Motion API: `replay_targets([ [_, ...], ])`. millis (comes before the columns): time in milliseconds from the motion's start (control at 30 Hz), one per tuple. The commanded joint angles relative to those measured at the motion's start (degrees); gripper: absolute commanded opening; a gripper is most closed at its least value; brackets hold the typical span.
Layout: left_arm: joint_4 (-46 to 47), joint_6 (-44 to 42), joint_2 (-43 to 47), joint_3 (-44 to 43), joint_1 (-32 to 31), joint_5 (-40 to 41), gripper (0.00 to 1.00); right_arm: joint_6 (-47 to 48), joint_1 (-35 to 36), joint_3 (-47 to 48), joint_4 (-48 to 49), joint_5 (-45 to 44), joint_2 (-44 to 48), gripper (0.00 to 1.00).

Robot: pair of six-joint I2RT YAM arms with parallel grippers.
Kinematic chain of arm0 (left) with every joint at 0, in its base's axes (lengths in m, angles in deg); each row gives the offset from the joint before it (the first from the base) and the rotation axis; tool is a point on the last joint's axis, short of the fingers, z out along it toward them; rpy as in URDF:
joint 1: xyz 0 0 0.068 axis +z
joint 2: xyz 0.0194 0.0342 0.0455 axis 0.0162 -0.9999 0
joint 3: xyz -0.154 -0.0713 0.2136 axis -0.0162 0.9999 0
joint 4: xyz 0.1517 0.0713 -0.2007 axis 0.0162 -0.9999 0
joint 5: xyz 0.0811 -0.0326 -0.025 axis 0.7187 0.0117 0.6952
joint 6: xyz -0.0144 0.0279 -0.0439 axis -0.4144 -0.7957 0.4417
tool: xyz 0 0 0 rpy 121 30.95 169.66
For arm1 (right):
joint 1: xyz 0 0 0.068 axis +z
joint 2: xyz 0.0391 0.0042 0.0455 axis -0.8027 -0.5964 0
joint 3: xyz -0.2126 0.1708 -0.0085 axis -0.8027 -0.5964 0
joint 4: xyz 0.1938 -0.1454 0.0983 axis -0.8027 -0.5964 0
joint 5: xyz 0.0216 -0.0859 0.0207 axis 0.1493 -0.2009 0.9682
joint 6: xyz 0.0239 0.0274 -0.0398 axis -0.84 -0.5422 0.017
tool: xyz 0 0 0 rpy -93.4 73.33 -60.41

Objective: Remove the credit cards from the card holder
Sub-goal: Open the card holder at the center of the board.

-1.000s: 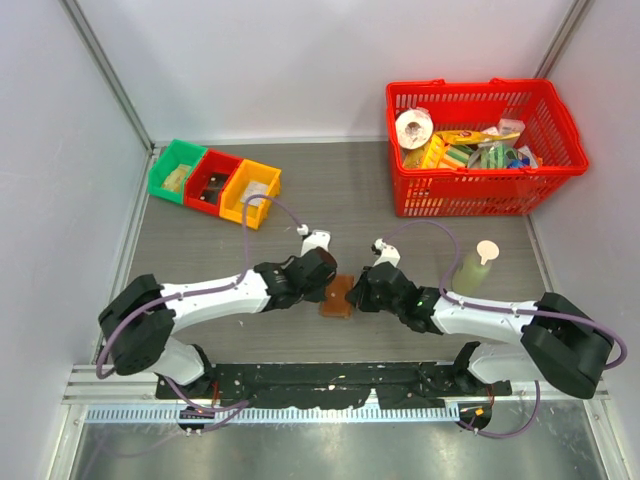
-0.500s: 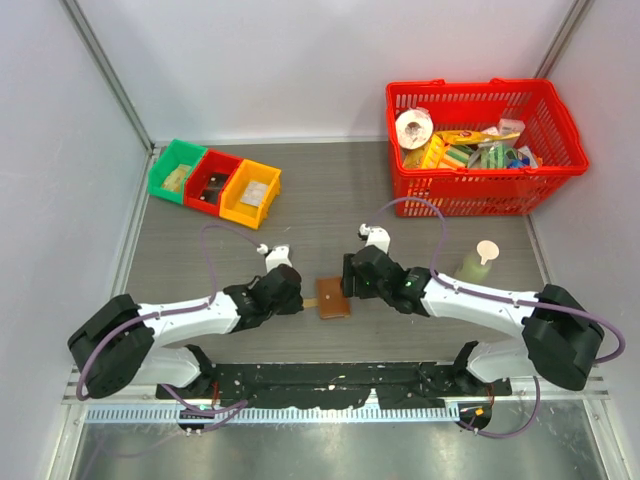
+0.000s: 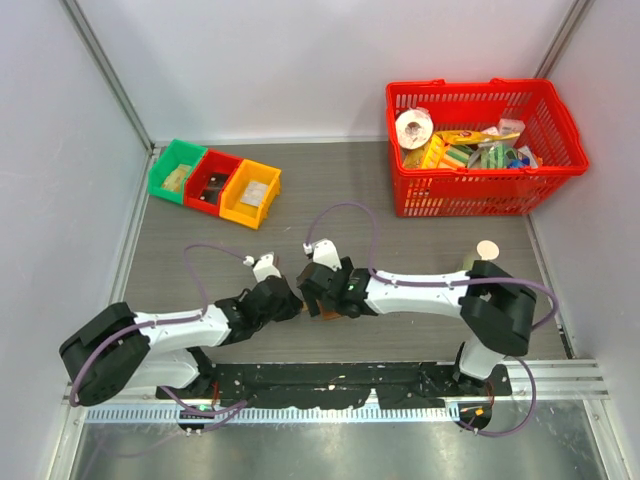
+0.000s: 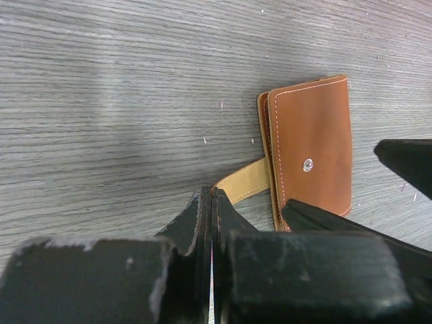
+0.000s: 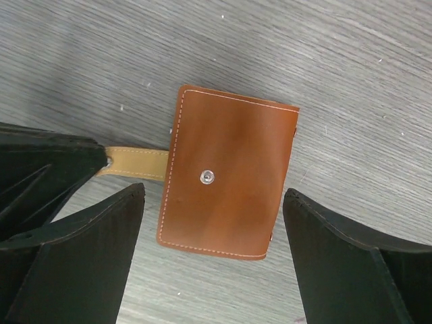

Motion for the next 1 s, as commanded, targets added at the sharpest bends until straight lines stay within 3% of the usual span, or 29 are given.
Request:
replay_targets([
  [0, 3.87, 1.36, 1.18, 1.26, 0.15, 1.75, 0.00, 0.27, 0.68, 4.70, -4.08, -5.60, -4.00, 0.88],
  [233, 2.91, 0.92, 1.88, 1.53, 0.15, 1.57, 0.00, -0.17, 0.69, 6.03, -6.72, -8.14, -6.83, 0.88],
  [533, -1.22, -1.36, 1.80, 0.04, 0.15, 1.22, 0.00, -0.61, 0.33, 5.67, -9.09, -10.61, -2.62, 0.81],
  [967, -3.86, -2.68, 1.53, -1.46, 0.32, 1.48, 0.00, 0.10, -6.34, -3.54, -7.87, -7.72, 6.26, 0.48],
])
